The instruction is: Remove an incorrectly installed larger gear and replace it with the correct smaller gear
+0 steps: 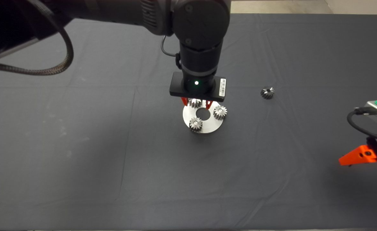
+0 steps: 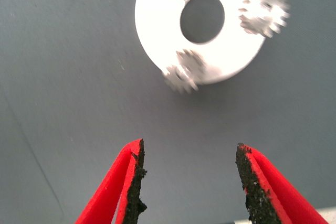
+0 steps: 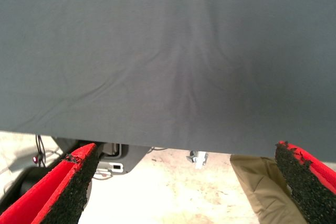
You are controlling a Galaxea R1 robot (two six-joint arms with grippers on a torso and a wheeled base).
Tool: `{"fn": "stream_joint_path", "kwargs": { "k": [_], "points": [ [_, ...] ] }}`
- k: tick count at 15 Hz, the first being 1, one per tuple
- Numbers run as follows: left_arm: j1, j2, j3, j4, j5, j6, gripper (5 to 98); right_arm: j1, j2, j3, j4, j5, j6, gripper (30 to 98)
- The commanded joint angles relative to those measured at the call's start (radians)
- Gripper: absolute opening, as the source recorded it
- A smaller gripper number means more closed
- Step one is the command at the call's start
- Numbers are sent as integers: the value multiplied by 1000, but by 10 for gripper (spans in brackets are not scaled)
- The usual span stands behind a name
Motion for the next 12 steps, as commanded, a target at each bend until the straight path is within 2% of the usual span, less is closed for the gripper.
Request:
{"fn": "stream_joint_path", "kwargs": {
  "k": [1, 3, 5, 6, 8, 9, 10, 12],
  "points": [
    [84, 12, -42, 100, 52, 53, 444, 22, -16, -15, 47, -100, -46, 890],
    [123, 8, -68, 139, 52, 71, 493, 22, -10, -14, 47, -99, -48, 890],
    [128, 14, -100, 168, 51, 90, 532, 22, 1, -13, 48, -98, -46, 890],
    [130, 33, -150, 185, 51, 109, 537, 21, 2, -11, 48, -98, -46, 890],
    [163, 48, -249, 194, 48, 217, 537, 21, -2, -9, 48, -98, -46, 890],
    [165, 50, -278, 197, 48, 246, 537, 21, 1, -11, 48, -98, -46, 890],
    [165, 51, -293, 204, 48, 266, 553, 19, 1, -14, 47, -98, -46, 890],
    [165, 51, -320, 205, 43, 276, 590, 19, 4, -20, 47, -97, -46, 890]
  ]
}}
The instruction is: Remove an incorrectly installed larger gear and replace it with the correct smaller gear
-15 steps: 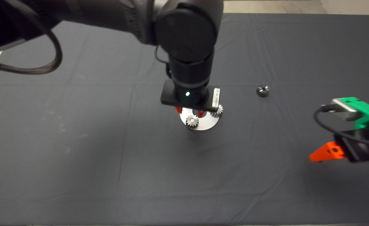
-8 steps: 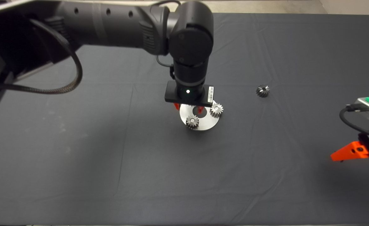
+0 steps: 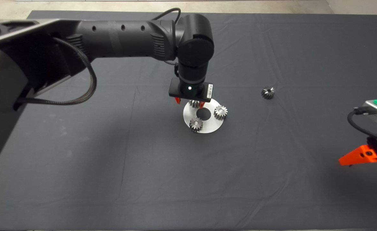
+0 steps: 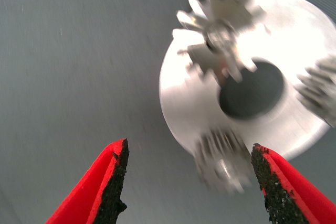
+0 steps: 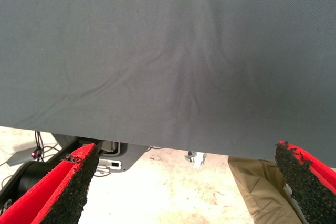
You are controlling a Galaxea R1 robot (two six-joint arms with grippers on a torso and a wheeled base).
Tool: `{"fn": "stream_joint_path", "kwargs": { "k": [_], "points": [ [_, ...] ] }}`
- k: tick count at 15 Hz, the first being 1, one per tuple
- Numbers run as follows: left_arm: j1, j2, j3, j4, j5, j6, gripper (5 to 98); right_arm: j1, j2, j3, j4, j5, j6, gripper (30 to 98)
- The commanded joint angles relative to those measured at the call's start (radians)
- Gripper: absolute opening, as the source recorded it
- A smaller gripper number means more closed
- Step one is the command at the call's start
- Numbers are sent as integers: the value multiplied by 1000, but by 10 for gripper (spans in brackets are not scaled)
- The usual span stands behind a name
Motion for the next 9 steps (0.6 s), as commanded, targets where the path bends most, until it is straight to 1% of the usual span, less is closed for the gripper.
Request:
{"fn": "stream_joint_path", "kwargs": {
  "k": [1, 2, 4, 5, 7, 8, 9],
  "points": [
    [1, 7, -52, 25, 39, 44, 592, 14, 6, -7, 34, -106, -4, 890],
    [2, 7, -56, 33, 37, 48, 626, 14, 8, -7, 34, -105, -4, 890],
    [1, 8, -57, 53, 39, 63, 647, 13, 13, -6, 34, -106, 2, 890],
    [-2, 9, -60, 54, 37, 67, 686, 13, 13, -6, 34, -106, 5, 890],
    [-8, 13, -54, 51, 36, 69, 690, 10, 13, -7, 34, -104, 6, 890],
    [-19, 15, -54, 50, 34, 68, 690, 10, 13, -7, 34, -104, 8, 890],
    [-24, 15, -54, 48, 27, 66, 690, 9, 13, -7, 33, -104, 8, 890]
  ]
}}
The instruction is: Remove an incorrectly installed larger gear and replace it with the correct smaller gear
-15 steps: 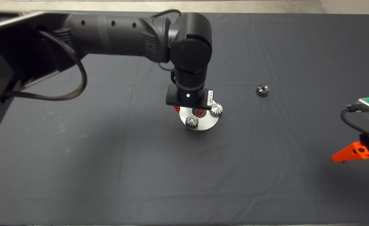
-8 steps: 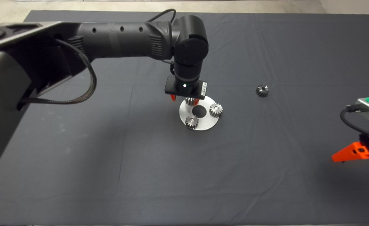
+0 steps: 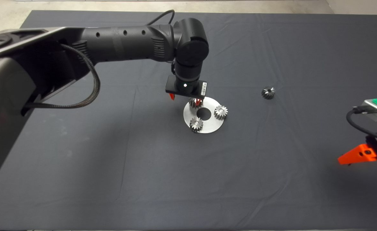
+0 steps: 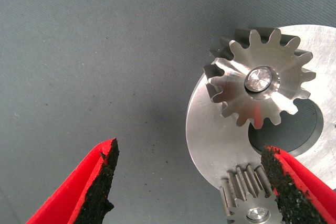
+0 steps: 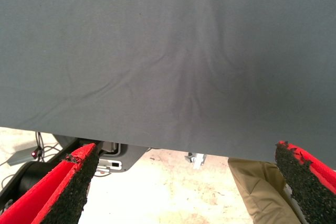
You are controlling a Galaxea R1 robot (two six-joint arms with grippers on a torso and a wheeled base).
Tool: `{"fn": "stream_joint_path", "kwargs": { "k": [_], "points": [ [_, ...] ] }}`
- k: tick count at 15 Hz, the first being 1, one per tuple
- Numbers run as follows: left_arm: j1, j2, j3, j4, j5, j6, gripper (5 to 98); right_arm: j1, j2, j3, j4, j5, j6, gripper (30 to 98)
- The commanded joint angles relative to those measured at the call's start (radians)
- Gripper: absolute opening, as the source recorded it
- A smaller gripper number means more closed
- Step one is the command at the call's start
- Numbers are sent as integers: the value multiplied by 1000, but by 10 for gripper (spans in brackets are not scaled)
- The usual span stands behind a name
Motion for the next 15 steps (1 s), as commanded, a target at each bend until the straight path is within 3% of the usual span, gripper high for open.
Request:
{"fn": "stream_joint_path", "kwargs": {
  "k": [1, 4, 5, 8, 9, 10, 13, 15],
  "points": [
    [-40, 11, 5, 7, 5, 1, 690, 8, 4, -1, 32, -105, 8, 890],
    [-45, 11, 17, 7, -75, -45, 734, 8, 4, -1, 32, -105, 8, 889],
    [-45, 11, 26, 7, -89, -49, 740, 8, 2, -1, 32, -105, 9, 890],
    [-44, 11, 25, 7, -102, -53, 787, 9, 5, -1, 32, -105, 9, 890],
    [-41, 11, 25, 7, -128, -66, 787, 10, 10, -2, 33, -106, 9, 889],
    [-37, 11, 26, 9, -141, -68, 787, 10, 18, -2, 33, -108, 9, 890],
    [-31, 11, 19, 35, -144, -75, 787, 10, 19, -2, 33, -109, 11, 890],
    [9, 11, 12, 73, -144, -84, 787, 10, 21, -2, 33, -108, 12, 890]
  ]
}}
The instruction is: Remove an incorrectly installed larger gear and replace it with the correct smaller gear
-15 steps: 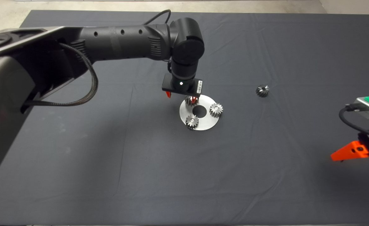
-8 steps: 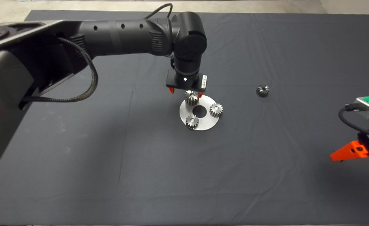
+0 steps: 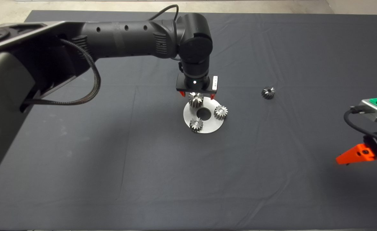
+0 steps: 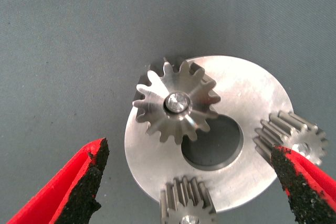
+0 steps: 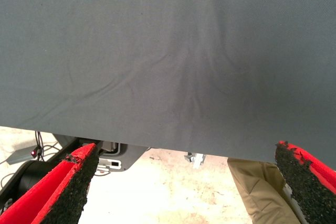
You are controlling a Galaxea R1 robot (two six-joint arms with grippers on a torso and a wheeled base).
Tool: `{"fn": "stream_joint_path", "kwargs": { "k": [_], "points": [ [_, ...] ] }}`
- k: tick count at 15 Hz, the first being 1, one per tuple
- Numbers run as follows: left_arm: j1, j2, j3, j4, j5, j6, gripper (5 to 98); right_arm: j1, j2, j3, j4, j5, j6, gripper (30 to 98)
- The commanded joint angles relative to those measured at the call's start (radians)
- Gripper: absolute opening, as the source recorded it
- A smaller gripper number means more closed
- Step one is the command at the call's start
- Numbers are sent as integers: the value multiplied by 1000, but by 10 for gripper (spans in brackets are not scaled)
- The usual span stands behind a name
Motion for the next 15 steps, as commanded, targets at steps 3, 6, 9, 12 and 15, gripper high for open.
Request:
{"fn": "stream_joint_path", "kwargs": {
  "k": [3, 6, 9, 12, 15],
  "points": [
    [48, 5, -17, 92, 2, -7, 787, 13, 37, 2, 33, -106, 19, 890],
    [50, 5, -20, 123, 3, -7, 787, 13, 44, 2, 33, -106, 31, 890],
    [42, 5, -17, 143, 8, -7, 787, 13, 44, 4, 33, -106, 31, 890],
    [46, 5, -16, 143, 0, -13, 787, 13, 41, 2, 33, -108, 31, 890],
    [72, 5, -20, 153, -52, -44, 787, 13, 43, 2, 35, -108, 31, 890]
  ]
}}
